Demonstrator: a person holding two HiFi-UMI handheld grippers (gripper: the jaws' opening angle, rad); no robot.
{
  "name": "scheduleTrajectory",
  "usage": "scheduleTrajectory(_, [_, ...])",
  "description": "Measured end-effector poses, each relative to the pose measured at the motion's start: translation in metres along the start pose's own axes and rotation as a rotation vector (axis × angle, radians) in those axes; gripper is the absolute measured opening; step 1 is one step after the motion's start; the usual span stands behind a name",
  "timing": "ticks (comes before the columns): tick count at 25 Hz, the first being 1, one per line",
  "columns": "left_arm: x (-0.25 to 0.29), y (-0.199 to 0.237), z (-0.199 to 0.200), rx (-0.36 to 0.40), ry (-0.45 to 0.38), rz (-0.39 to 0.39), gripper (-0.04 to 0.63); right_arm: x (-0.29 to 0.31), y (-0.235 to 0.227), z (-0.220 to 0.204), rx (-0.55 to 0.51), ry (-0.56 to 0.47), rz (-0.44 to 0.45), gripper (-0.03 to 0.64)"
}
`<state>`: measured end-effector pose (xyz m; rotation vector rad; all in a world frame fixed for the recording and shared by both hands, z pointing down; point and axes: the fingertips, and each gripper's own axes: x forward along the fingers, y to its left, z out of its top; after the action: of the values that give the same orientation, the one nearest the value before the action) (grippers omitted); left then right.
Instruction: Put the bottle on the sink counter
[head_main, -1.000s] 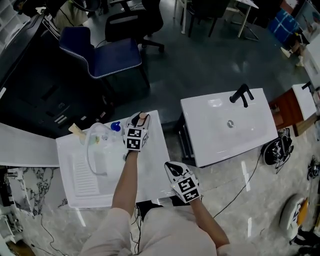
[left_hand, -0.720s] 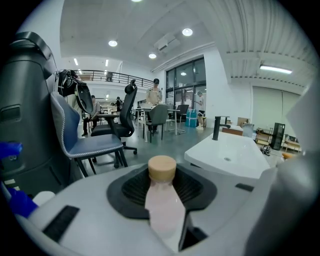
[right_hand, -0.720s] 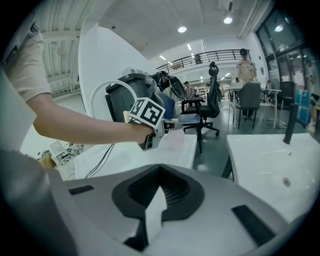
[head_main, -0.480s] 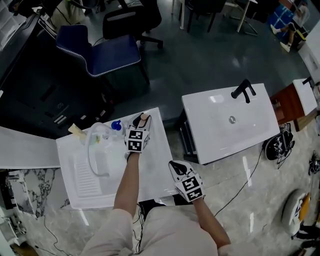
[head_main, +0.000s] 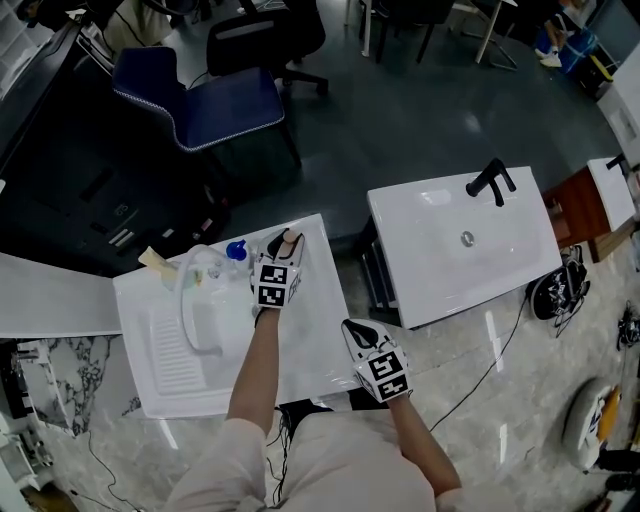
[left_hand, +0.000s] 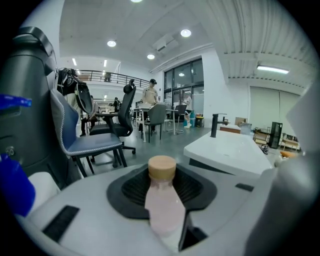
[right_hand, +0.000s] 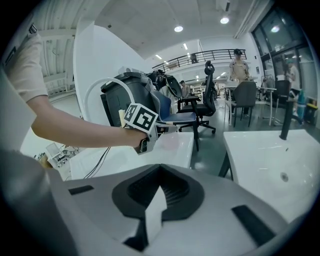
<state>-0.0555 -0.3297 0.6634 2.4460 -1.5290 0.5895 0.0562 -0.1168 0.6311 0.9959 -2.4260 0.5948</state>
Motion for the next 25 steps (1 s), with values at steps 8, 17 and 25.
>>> scheduleTrajectory(8, [-0.003,-0.001,-0.005,-0.035,-0.023,0.035,0.138,0.006,-0.001,0.003,0.017,-0.005,0.004,0.003])
scheduleTrajectory(17, [-0.002,0.002,-0.004,-0.056,-0.018,0.066,0.172,0.009,-0.010,0.006,0.052,-0.023,-0.014,0.003])
scheduleTrajectory(25, [-0.016,0.000,0.003,-0.078,-0.003,0.077,0.220,0.018,-0.011,0.004,0.074,-0.016,-0.021,0.004])
